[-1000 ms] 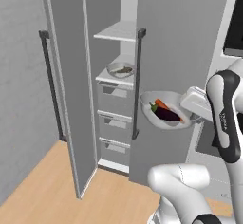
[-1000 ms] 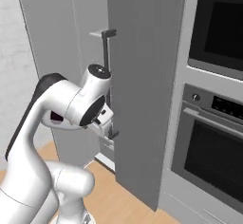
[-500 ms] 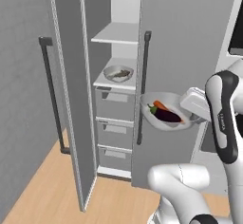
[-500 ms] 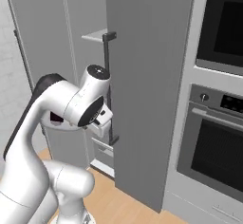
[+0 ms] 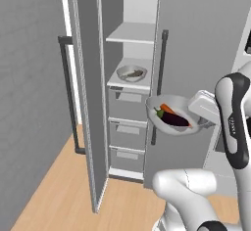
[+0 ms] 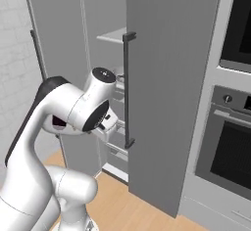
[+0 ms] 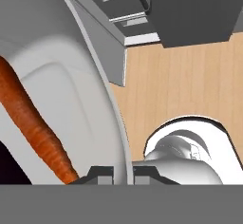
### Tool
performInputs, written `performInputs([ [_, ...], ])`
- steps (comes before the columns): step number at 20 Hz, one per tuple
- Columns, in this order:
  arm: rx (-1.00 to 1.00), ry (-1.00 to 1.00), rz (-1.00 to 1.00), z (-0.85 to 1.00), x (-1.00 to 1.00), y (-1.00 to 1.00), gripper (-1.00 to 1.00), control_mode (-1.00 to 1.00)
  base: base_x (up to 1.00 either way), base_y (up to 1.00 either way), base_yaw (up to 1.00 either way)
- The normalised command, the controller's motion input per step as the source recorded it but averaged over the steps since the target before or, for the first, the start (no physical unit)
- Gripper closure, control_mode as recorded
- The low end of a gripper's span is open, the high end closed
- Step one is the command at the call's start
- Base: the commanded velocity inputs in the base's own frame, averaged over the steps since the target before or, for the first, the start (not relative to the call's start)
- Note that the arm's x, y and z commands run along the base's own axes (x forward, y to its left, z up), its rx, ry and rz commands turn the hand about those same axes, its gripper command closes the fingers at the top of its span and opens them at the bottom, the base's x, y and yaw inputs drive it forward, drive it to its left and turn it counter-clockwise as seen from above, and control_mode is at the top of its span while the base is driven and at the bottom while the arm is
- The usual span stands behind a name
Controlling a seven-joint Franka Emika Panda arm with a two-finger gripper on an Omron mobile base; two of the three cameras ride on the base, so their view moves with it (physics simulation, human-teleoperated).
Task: Take the meat container that has the fish and place it on the second highest rack of the freezer. Then take the vegetable container that has the carrot and eggplant and place it on the highest rack of the freezer.
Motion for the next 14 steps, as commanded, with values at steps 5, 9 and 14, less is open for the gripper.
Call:
performInputs([
  [5, 0.0, 0.0, 0.0, 0.0, 0.0, 0.0, 1.0, 1.0, 0.43, 0.19, -0.06],
  [9, 0.0, 0.0, 0.0, 0.0, 0.0, 0.0, 1.0, 1.0, 0.51, 0.21, -0.18],
  [14, 0.0, 0.0, 0.0, 0.0, 0.0, 0.0, 1.0, 1.0, 0.67, 0.3, -0.2],
])
